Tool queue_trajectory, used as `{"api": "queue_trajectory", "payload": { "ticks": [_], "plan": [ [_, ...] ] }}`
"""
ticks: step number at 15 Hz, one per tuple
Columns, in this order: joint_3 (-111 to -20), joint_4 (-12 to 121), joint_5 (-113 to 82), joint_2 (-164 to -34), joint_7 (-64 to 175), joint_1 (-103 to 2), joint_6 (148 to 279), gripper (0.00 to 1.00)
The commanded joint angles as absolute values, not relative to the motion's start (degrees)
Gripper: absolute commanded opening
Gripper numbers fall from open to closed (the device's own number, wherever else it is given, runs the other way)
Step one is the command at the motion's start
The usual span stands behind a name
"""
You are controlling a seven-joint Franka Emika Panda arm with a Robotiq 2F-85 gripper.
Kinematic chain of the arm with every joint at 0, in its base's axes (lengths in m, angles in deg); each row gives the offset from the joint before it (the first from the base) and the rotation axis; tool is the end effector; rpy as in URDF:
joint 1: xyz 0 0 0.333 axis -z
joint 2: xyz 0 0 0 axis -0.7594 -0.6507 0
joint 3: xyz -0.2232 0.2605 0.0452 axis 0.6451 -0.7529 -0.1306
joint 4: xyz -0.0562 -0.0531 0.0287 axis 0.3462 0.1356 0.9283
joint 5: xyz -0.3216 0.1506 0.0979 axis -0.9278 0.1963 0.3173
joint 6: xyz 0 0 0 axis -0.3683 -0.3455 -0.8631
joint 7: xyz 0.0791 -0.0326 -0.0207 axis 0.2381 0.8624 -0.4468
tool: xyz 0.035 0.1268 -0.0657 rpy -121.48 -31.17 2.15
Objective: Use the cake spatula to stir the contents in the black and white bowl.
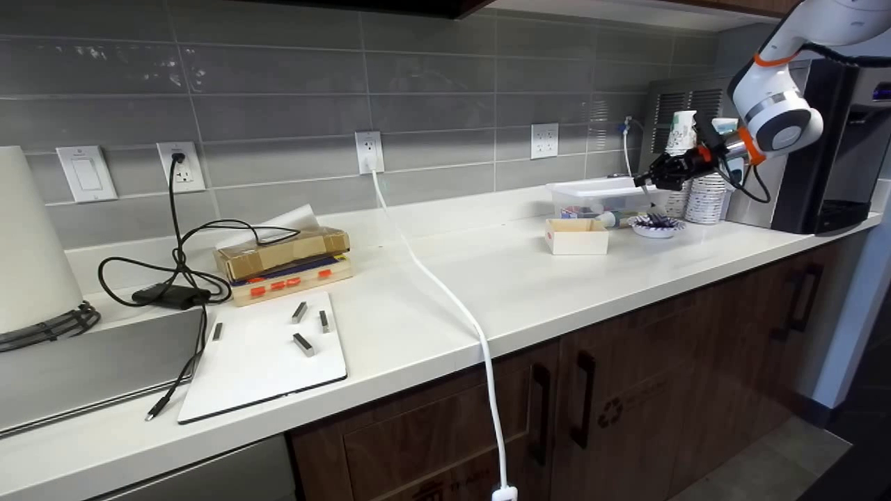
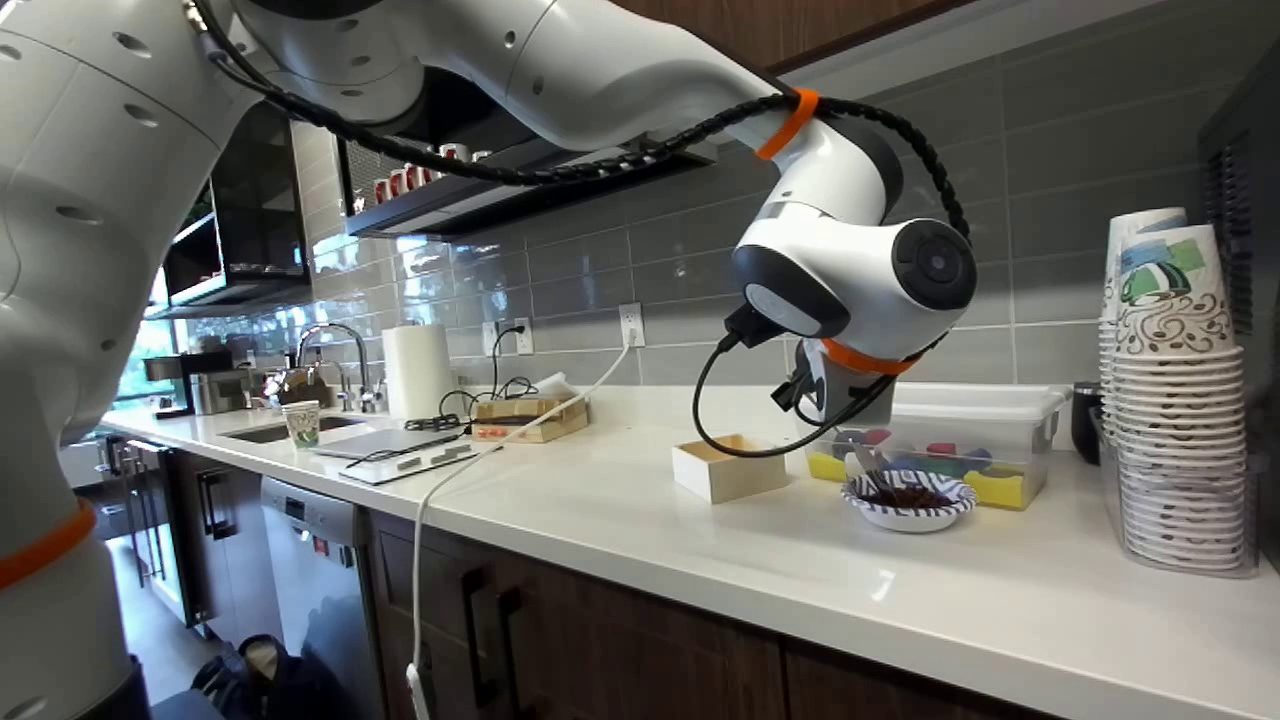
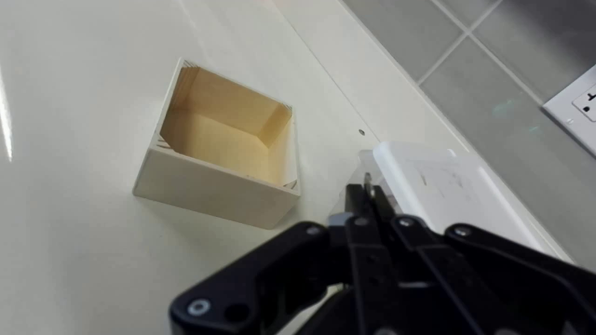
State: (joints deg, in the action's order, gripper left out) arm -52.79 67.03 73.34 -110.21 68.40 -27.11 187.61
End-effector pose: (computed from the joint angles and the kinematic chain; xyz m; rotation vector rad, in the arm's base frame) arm 0.5799 -0.3013 0.3199 -1.1976 1.5625 0.0713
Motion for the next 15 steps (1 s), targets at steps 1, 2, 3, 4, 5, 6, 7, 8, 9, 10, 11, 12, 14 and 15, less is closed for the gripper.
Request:
{"api": "queue_trajectory", "payload": {
  "ticks": [1,2,3,4,5,6,7,8,9,10,11,12,14,15],
  "plan": [
    [-53.5,65.7,75.1,-111.6,63.6,-27.7,190.1,0.01],
    [-53.8,65.5,75.5,-111.8,62.5,-27.6,190.1,0.01],
    [-54.0,65.3,75.7,-111.9,61.6,-27.6,190.2,0.01],
    [-54.3,65.1,75.9,-112.1,60.7,-27.6,189.9,0.01],
    [-54.5,64.9,76.2,-112.2,59.9,-27.4,189.6,0.01],
    [-54.7,64.7,76.5,-112.4,59.3,-27.4,189.4,0.01],
    [-54.9,64.3,76.7,-112.7,58.7,-27.3,189.1,0.01],
    [-55.0,63.9,76.9,-113.0,58.2,-27.3,189.0,0.01],
    [-55.1,63.4,77.0,-113.4,58.1,-27.2,188.8,0.01],
    [-55.2,62.8,77.1,-113.8,58.2,-27.1,188.5,0.01],
    [-55.3,62.1,77.3,-114.3,58.2,-26.9,188.2,0.01],
    [-55.5,61.5,77.5,-114.7,58.3,-26.8,187.9,0.01],
    [-55.7,60.0,77.9,-115.9,59.7,-26.7,187.7,0.01],
    [-55.9,59.2,78.1,-116.5,59.8,-26.6,187.3,0.01]
  ]
}}
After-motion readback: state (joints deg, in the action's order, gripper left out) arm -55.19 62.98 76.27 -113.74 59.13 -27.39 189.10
